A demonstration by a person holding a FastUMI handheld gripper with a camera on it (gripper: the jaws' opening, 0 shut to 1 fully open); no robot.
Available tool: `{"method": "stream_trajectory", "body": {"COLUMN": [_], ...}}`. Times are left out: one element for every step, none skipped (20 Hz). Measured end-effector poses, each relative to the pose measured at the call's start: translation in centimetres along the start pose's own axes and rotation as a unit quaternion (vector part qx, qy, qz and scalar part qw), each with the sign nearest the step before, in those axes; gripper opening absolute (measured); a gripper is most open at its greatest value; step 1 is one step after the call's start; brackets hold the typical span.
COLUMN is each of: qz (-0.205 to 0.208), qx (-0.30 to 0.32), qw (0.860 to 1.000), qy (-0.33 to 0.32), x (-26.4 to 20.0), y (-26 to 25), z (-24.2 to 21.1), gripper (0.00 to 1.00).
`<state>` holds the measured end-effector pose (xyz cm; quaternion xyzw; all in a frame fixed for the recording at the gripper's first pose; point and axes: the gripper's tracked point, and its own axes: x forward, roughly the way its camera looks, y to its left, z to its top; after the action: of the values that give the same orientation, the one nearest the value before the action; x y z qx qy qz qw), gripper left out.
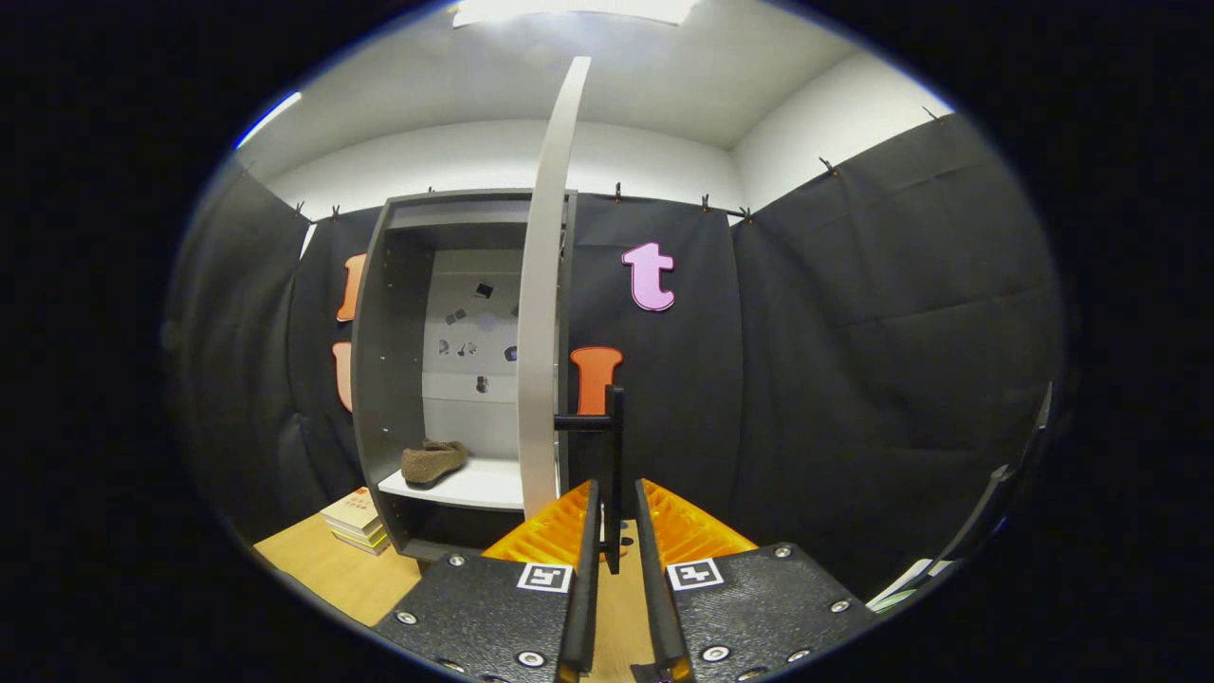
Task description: Open the shoe cabinet door, grab the shoes and put them into the shoe cabinet, then close the shoe cabinet door.
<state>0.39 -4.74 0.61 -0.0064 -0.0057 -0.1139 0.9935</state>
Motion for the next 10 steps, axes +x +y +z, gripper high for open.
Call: {"method": "stream_trajectory", "body": {"qz": [-0.011,-0.019,-0.024,-0.03,-0.039,-0.048,-0.053,-0.053,-0.051,-0.051], "qx": [-0.002,-0.002,-0.006,-0.012,-0.019,-0.026,-0.031,-0.033,-0.036,-0.041], "qw": [1.0,1.0,1.0,0.999,0.999,0.998,0.998,0.998,0.998,0.998], "qy": [-0.001,-0.003,-0.005,-0.007,-0.01,-0.011,-0.012,-0.012,-0.009,-0.005], "x": [-0.3,-0.5,-0.9,-1.1,-1.7,-2.1,-2.4,-2.6,-3.2,-3.8], "y": [-0.3,-0.3,-0.3,-0.2,-0.3,-0.2,0.3,0.9,1.6,2.5], "z": [0.3,0.5,0.6,0.9,1.1,1.4,1.5,1.5,1.4,1.0], "gripper": [0.23,0.24,0.24,0.25,0.26,0.28,0.29,0.29,0.29,0.3]}}
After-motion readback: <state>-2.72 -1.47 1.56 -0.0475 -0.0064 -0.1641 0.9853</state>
